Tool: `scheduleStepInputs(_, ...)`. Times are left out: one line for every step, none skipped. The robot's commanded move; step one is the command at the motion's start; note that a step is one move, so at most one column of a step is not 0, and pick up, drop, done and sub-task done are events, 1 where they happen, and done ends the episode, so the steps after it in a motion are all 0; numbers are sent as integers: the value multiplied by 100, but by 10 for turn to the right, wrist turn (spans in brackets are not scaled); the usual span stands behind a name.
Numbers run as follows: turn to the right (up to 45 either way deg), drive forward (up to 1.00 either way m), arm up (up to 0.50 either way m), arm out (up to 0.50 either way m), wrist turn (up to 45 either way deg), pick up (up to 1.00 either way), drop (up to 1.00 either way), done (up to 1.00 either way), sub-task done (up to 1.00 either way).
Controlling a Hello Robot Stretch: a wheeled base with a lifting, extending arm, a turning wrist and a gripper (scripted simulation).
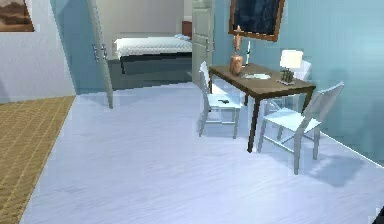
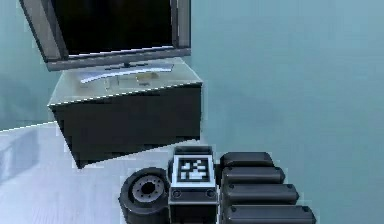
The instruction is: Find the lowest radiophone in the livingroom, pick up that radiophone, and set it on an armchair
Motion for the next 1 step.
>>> scheduleStepInputs(-180,0,0,0,0,0,0,0,0)
